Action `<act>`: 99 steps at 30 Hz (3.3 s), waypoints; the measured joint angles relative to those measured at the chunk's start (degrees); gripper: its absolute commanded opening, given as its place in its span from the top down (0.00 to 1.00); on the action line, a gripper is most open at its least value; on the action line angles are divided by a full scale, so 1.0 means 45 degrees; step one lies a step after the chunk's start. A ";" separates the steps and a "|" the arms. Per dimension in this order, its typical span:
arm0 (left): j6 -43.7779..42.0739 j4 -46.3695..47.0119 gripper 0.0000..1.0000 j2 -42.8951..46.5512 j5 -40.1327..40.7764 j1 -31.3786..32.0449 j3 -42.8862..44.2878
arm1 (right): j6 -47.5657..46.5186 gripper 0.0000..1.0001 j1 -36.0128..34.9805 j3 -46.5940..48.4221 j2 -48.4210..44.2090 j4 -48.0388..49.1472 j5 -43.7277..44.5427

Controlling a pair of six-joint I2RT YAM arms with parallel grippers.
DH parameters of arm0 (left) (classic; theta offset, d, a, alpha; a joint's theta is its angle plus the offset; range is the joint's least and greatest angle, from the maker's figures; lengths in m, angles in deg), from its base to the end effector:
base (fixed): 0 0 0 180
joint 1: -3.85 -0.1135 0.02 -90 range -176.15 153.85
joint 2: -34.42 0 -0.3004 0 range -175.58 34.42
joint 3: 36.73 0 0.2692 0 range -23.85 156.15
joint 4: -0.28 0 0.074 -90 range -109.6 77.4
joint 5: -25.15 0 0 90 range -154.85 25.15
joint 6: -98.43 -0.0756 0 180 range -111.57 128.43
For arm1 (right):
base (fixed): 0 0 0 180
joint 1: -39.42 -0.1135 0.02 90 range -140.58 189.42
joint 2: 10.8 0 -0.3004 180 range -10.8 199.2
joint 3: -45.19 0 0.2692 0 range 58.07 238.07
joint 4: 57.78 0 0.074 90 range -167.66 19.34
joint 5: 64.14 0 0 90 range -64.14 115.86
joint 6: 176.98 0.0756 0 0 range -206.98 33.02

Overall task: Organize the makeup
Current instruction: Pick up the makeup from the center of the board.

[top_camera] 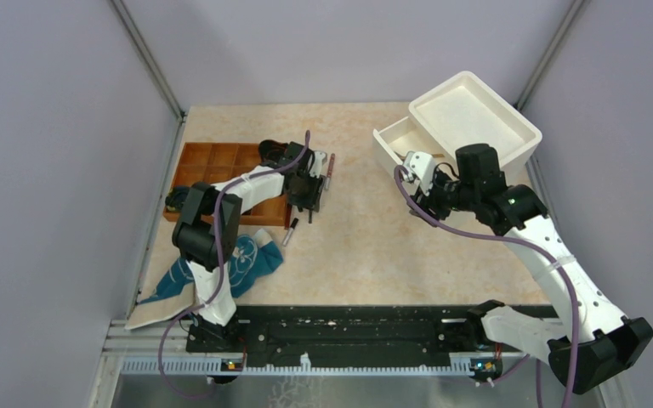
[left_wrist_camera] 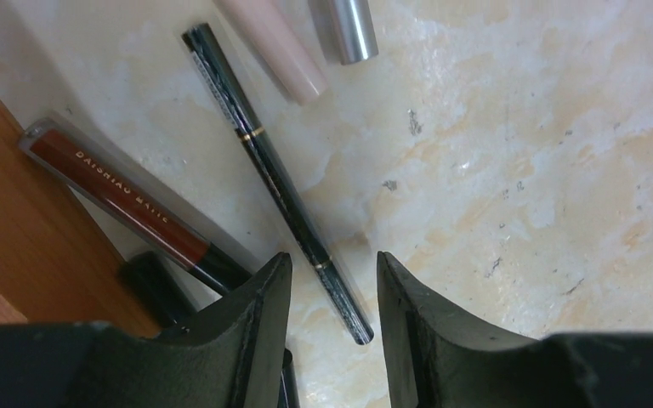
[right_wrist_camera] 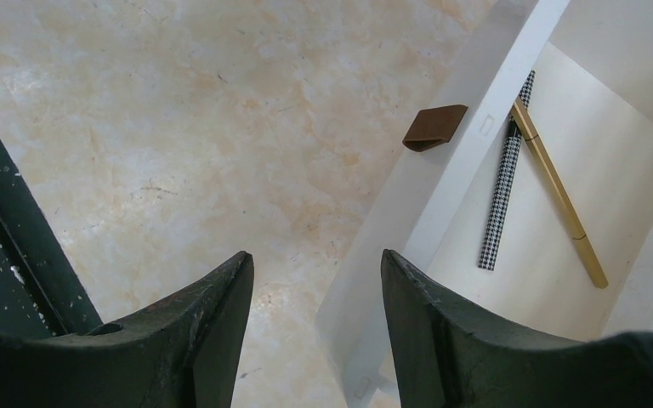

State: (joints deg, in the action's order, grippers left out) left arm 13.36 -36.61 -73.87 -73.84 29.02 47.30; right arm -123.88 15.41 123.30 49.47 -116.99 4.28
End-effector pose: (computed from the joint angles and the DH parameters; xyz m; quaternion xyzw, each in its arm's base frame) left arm 0.3854 -0.1942 0.1579 0.1889 0.9470 -0.1378 0.2201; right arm 0.2039 0.1213 0.3615 -0.5202 0.7326 0.1241 0.4211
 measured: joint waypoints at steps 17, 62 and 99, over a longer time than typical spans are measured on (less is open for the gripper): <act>0.1146 -0.0165 0.72 -0.0617 0.1020 -0.0005 0.0767 | -0.0073 0.43 0.0000 0.0000 -0.0058 -0.0024 0.0087; 0.2176 0.1200 1.00 0.0194 0.0068 -0.0219 -0.0661 | -0.0238 0.43 0.0000 0.0000 -0.0073 -0.0024 0.0355; -0.5683 0.1773 1.00 0.5668 -0.4804 0.1943 0.1695 | 0.3439 0.43 0.2123 0.1365 -0.0602 0.1681 0.0699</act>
State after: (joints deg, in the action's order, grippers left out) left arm -12.22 -28.63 -48.36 -95.46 37.76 54.93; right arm -108.41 24.96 129.44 46.76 -109.43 7.43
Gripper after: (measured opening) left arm 0.142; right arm 0.559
